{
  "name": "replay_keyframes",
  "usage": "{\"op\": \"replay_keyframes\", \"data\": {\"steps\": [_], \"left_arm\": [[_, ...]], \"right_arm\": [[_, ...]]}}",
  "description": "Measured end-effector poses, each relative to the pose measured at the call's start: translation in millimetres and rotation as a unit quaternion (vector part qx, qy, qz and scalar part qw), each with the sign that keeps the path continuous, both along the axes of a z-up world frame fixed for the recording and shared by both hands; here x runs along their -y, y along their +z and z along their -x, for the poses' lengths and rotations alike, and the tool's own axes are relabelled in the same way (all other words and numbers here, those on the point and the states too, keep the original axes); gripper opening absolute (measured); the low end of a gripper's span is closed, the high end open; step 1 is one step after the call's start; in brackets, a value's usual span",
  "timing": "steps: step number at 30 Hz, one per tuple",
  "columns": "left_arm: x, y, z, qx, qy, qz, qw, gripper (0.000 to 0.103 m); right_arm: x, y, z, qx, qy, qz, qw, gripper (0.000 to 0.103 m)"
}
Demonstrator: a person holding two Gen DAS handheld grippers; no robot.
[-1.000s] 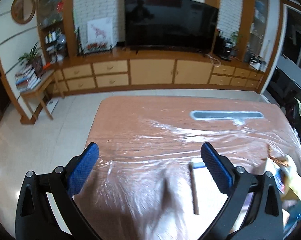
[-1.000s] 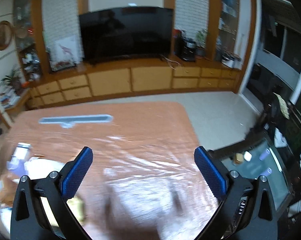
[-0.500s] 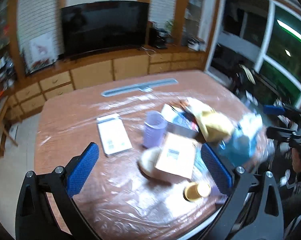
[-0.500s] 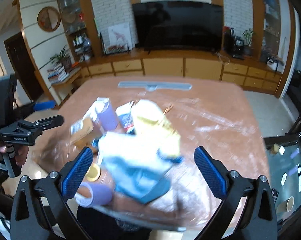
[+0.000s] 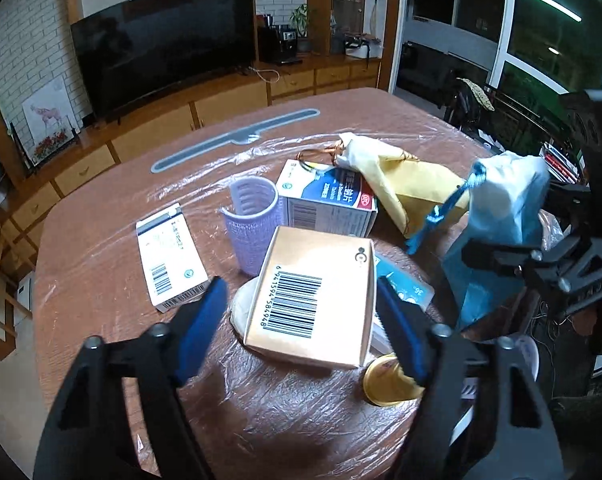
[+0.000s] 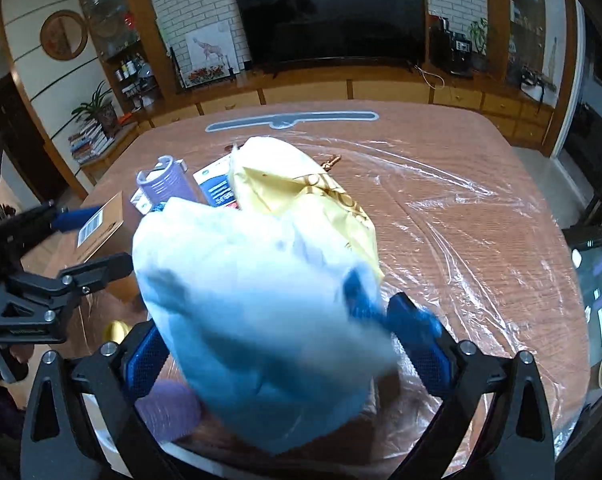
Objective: Collect trash
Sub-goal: 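Grasp the blue tissue with the right tool while the left tool grasps the small cardboard box, then carry the blue tissue and cardboard box over the black trash bin with both tools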
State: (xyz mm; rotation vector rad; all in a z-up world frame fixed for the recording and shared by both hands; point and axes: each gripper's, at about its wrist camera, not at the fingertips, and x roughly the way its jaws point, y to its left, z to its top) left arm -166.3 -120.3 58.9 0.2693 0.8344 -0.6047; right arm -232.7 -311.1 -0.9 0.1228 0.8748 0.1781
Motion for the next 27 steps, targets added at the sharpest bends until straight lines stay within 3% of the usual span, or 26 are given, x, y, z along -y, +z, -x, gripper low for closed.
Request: {"op": "replay_keyframes", "data": {"steps": [1,2,5,15,27], "left_arm": [[0.3,-2.3,0.6,-0.005,0.000,0.004,1.0000,0.054],[-0.9,-1.8,0.2,-0.012,-0.002,0.012,0.9999,0.051],[-5.9,0.7,1.7,-0.013,0.001,0.027,0.9996,0.049],[-27.6,23.0,6.3,-0.008,0.030,0.070,0.9971,0.049],[-46.5,50.4,30.2,0.006,0.015,0.102,0.9946,0.049]], "right_arm": [[2.8,-1.1,-2.4,-0.006,0.000,-0.014,1.000,0.078],[5.2,-2.9,-5.0,-0.015,0.003,-0.036,0.999,0.064],[13.2,0.0,-6.3,-0.012,-0.005,-0.075,0.997,0.057],[16.1,40.2,3.8,0.030,-0.038,-0.066,0.997,0.056],[13.1,81.5,42.2,0.065,-0.048,-0.073,0.994,0.056]]}}
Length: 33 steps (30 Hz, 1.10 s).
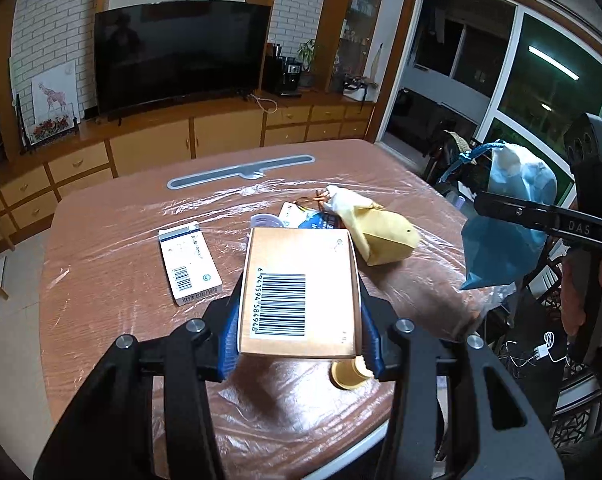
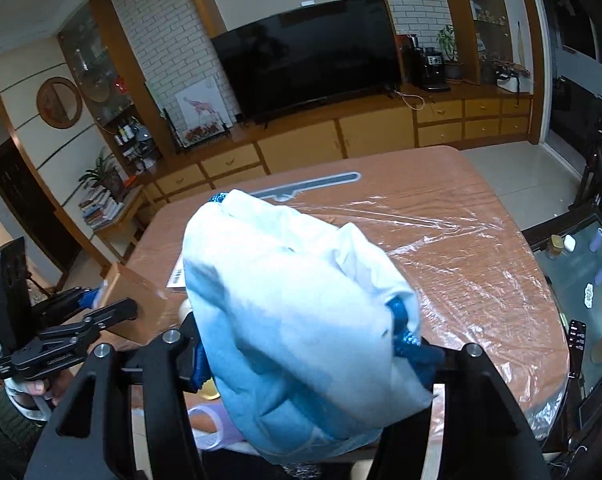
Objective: Collect trash
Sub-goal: 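Carry the blue tissue and cardboard box over the black trash bin with both tools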
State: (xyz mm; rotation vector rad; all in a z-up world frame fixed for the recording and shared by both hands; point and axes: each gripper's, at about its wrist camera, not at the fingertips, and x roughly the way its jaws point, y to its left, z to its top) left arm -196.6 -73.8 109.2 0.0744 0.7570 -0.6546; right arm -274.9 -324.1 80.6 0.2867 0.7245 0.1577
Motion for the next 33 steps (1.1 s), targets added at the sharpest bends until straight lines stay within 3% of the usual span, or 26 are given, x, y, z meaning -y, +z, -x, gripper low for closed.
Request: {"op": "replay_keyframes", "data": {"steps": [7,14,23,33], "left_arm": [[-7.8,10.9,32.4,0.005,0.006,0.001,1.0000,0.049],[-3.4,11.8,66.2,-0.007,0.025,-0.005,0.9996,0.049],[14.3,-7.5,109.0,-0.030,0.030,-0.030,0.9986,0.049],[33.0,-53.1,137.6,-0.074,0.035,-0.062,0.9947,0.049]], "right_arm": [[-3.8,15.5,29.2,0.005,0.061,-0.020,0.998,0.056],[-13.6,11.2,65.8,-0.010,0.133,-0.031,0.991,0.056],[-20.1,-29.2,105.2,-0.062,0.185,-0.035,0.980,0.056],[-38.8,-84.5,115.8,-0.109,0.209,-0.008,0.972,0.056]]}}
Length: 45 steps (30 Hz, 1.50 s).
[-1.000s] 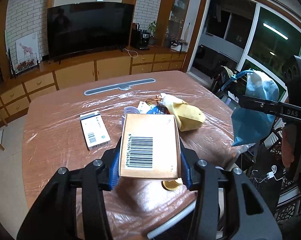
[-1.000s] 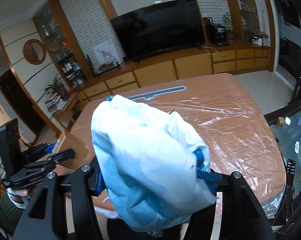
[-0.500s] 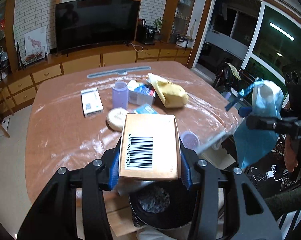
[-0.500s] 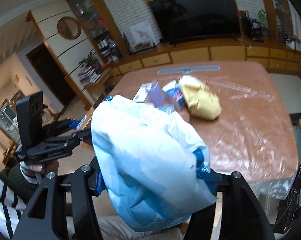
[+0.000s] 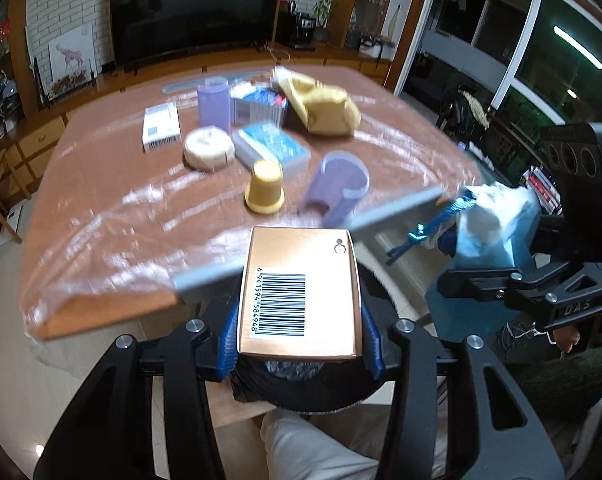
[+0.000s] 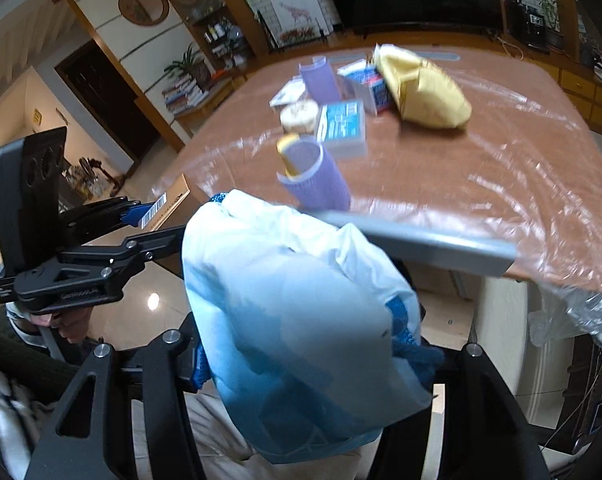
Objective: Collect trash
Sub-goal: 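Carry the blue tissue and cardboard box over the black trash bin with both tools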
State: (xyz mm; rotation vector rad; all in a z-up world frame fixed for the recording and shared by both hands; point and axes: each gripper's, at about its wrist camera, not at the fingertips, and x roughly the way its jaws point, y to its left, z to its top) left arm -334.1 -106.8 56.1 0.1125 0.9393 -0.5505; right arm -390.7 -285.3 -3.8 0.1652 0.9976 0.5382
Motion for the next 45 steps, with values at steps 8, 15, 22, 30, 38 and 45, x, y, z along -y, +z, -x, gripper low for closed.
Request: {"op": "replay_keyframes", "data": {"steps": [8,15,22,30,38,45], "left_arm": [[8.6,-45.2,10.0,-0.036,-0.002,-0.038,0.9986,0.049],[9.4,-68.9,5.9,-0.050,0.006,-0.047,0.9976,0.049],[13.8,-83.6,0.4,-0.055,0.001,-0.061,0.9966,0.049],[17.7,-102.7,-3.9,-0.067,-0.008,-0.080,0.9946,0.049],[26.2,-119.2,-8.7,-0.081,-0.016,-0.097,0.9919,0.049],[33.8,-129.9,-13.5,-0.092,-0.021,-0.109,0.9895,0.049]], "right_arm": [[-5.9,-39.6,-3.6,-0.022,0.003,0.027,0.999,0.056],[-16.1,-70.1,-17.3,-0.038,0.000,0.042,0.998,0.056],[-18.9,-88.5,-26.2,-0.052,-0.013,0.057,0.997,0.056],[-27.3,-105.6,-35.5,-0.061,-0.028,0.068,0.995,0.056],[-30.5,-118.3,-41.6,-0.075,-0.039,0.076,0.994,0.056],[-35.6,-127.5,-44.8,-0.083,-0.040,0.088,0.992,0.056]]}}
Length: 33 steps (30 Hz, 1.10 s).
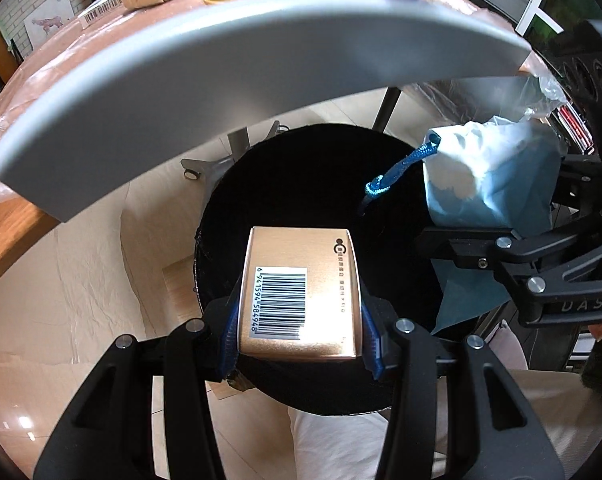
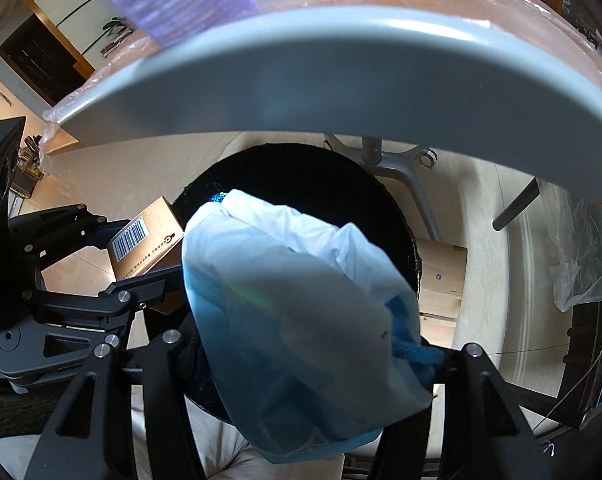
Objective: Collect trash
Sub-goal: 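Carry the blue tissue and cardboard box over the black trash bin with both tools, then open both tools to drop the tissue and box into the bin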
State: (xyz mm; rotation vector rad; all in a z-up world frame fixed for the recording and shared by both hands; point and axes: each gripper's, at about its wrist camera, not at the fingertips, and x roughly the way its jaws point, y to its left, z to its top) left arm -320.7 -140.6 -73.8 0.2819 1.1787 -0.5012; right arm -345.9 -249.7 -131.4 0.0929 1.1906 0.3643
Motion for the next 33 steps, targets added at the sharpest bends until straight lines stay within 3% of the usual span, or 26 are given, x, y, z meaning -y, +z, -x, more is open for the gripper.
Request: {"op": "replay_keyframes", "data": {"steps": [25,26,28,29,33], "left_arm": [[19.0,-19.3,-8.8,-0.006,-0.004,-0.020,0.9998,0.050],[19.4,-19.1,-9.2,-0.005,-0.004,-0.019,0.9998,0.051],[15.7,-16.5,-7.4,-0.004,-0.002,-0.014,0.9999,0.067],[15.2,-15.4,-7.2,-0.002,-0.002,-0.011,0.9999,0.069],[12.5,-13.0,-6.5,-0.004,0.001,0.002,1.0000,0.079]], "right_arm": [[6.4,-7.8,-3.6,-0.011,-0.012,-0.001,1.000,0.058],[7.3,-6.6,-2.9,-0.009,-0.016,0.000,1.000,0.060],[11.0,-6.8,-2.1,-0.007,-0.021,-0.004,1.000,0.071],[12.8,-5.8,-0.7,-0.006,-0.024,-0.007,1.000,0.074],[18.0,-1.8,2.3,-0.007,-0.026,-0.009,1.000,0.075]]}}
